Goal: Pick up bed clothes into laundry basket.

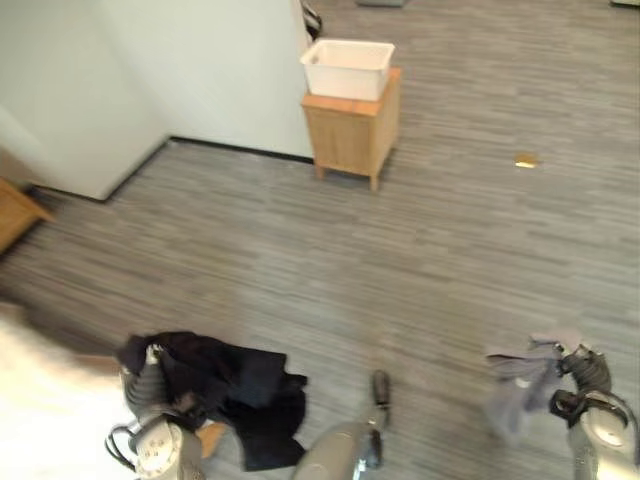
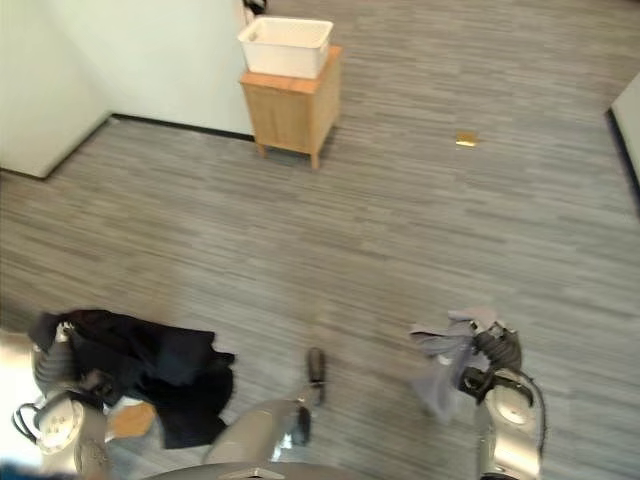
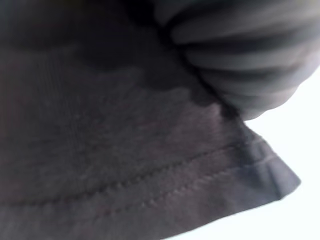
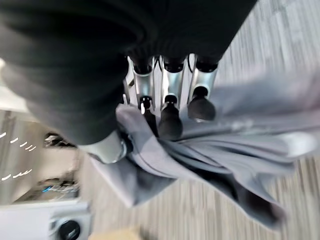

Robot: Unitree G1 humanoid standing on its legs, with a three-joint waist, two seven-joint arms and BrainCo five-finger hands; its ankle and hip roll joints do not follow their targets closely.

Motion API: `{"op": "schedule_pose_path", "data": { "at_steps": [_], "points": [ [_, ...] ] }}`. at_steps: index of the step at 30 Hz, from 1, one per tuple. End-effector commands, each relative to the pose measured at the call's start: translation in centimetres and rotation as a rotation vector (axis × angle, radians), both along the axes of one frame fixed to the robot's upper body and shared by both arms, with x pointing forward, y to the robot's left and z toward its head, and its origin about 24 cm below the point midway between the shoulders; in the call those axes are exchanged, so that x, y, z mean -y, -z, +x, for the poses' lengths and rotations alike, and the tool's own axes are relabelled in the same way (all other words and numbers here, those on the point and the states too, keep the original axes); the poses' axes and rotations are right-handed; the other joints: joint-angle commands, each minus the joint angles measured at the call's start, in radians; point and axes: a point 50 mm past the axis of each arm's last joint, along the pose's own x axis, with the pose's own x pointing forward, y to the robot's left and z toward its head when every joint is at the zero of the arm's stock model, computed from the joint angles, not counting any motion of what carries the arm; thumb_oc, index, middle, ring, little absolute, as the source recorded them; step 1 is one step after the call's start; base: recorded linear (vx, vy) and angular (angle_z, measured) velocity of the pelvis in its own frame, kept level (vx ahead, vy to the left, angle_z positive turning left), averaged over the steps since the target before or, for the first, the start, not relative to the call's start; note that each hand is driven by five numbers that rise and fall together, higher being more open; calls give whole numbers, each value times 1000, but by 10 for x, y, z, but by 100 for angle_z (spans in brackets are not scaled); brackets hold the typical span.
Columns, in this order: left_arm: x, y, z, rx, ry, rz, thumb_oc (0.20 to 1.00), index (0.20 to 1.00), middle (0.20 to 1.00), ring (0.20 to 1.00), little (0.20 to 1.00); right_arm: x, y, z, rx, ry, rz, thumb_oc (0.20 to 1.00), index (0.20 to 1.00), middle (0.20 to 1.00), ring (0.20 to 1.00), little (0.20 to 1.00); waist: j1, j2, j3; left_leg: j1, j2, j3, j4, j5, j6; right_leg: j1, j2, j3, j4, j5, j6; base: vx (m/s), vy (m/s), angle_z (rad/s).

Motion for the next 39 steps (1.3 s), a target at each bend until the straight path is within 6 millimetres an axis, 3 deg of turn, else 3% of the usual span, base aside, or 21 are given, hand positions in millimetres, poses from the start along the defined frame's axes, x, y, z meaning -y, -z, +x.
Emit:
{"op": "schedule_pose_path", "data": {
  "at_steps": [1,2,3,6,8,9,11,12,16,18,20,23,24,25,26,28,30,31,32,37,39],
  "points": [
    [-21,-45,17,158,2,170,200,200,200,200,200,-3,-34,10,200,-17,-48,200,200,200,200,200,-3,-32,-64,75,137,-7,-102,35,-243,-169,-78,-40,-46,346,27,392,179,-74],
    [-24,-49,17,160,9,190,200,200,200,200,200,-9,-39,11,215,-56,-66,200,200,200,200,200,-14,-18,-50,154,144,1,-139,9,-225,-263,-96,-87,167,461,66,525,251,-48],
    [-24,-49,18,162,16,192,200,200,200,200,200,-8,-37,11,204,-48,-65,200,200,200,200,200,-23,2,-49,190,158,-2,-157,-3,-220,-308,-93,-104,204,475,63,518,288,-61],
    [-18,-49,24,175,46,173,200,200,200,200,200,-9,-27,2,176,-32,-27,200,200,200,200,200,-91,37,-36,322,174,-38,-212,-56,-212,-467,-125,-164,225,408,22,549,164,13],
    [-13,-47,29,180,76,154,200,200,200,200,200,-6,-24,-3,163,-9,-30,200,200,200,200,200,-123,37,-27,360,168,-71,-224,-83,-219,-530,-110,-146,130,379,9,476,-35,113],
    [-10,-44,31,165,106,153,200,200,200,200,200,-4,-22,-7,152,4,-29,200,200,200,200,200,-153,24,-18,392,151,-104,-225,-123,-223,-548,-94,-113,-15,378,9,574,-90,105],
    [-6,-41,34,158,127,143,200,200,200,200,200,-5,-19,-8,144,10,-21,200,200,200,200,200,-173,17,-10,412,142,-125,-225,-149,-223,-552,-76,-73,-133,396,10,453,-73,134],
    [-1,-38,36,152,154,137,200,200,200,200,200,-3,-20,-14,138,10,-35,200,200,200,200,200,-205,11,0,447,134,-168,-225,-192,-223,-596,-70,-7,-277,456,31,463,-79,164],
    [4,-42,42,161,189,148,200,200,200,200,200,2,-20,-20,115,6,-60,200,200,200,200,200,-246,-4,-14,493,150,-231,-225,-238,-236,-628,-81,38,-306,506,65,459,-176,131],
    [8,-42,46,171,209,140,200,200,200,200,200,2,-18,-19,110,7,-50,200,200,200,200,200,-248,-9,-19,501,158,-240,-225,-246,-240,-617,-75,50,-286,498,56,251,-173,70],
    [18,-43,52,204,228,103,200,200,200,200,200,5,-20,-16,134,28,-47,200,200,200,200,200,-242,12,-36,547,237,-233,-206,-178,-267,-613,-35,-3,-195,456,33,484,-336,9],
    [36,-46,61,257,294,46,200,200,200,200,200,13,-25,-11,160,45,-58,200,200,200,200,200,-248,-37,-26,331,312,-105,338,-91,-281,-479,-62,-93,-224,424,-27,350,-373,50],
    [39,-44,63,259,304,29,200,200,200,200,200,16,-27,-10,156,50,-77,200,200,200,200,200,-232,-48,-14,276,292,-83,369,-108,-268,-443,-68,-108,-238,402,-43,238,-231,89],
    [40,-42,63,264,311,14,200,200,200,200,200,19,-28,-11,150,56,-84,200,200,200,200,200,-224,-53,-7,238,280,-52,329,-130,-262,-414,-77,-115,-255,393,-40,346,-156,26],
    [43,-39,65,273,311,-18,200,200,200,200,200,23,-32,-14,167,71,-95,200,200,200,200,200,-214,-59,-5,168,273,64,209,-160,-260,-356,-99,-152,-280,376,-32,355,-81,-23],
    [46,-35,65,270,326,-34,200,200,200,200,200,29,-28,-21,142,108,-94,200,200,200,200,200,-207,-48,-7,110,287,170,91,-110,-272,-301,-94,-165,-312,352,-26,357,-7,29],
    [40,-32,63,258,298,-34,200,200,200,200,200,32,-27,-22,117,101,-113,200,200,200,200,200,-179,-16,-8,64,253,127,-93,1,-290,-222,-58,-139,-342,300,-32,739,147,4],
    [33,-28,58,238,260,-27,200,200,200,200,200,32,-27,-22,107,100,-131,200,200,200,200,200,-155,-13,-15,26,264,25,-127,30,-304,-176,-72,-97,-342,262,-28,881,240,-76],
    [31,-25,55,216,244,-23,200,200,200,200,200,36,-29,-22,108,113,-148,200,200,200,200,200,-154,-13,-16,23,266,9,-117,36,-310,-166,-81,-95,-342,262,-26,816,323,-89],
    [19,-32,55,203,233,41,200,200,200,200,200,11,-22,-9,148,52,-68,200,200,200,200,200,-133,-27,-39,95,239,25,-77,-10,-276,-192,-133,-39,-204,274,4,411,239,-50],
    [12,-37,55,203,223,68,200,200,200,200,200,5,-26,-2,154,10,-96,200,200,200,200,200,-126,-36,-19,164,219,38,-91,-51,-247,-283,-157,-41,4,404,43,334,209,-55]
  ]
}}
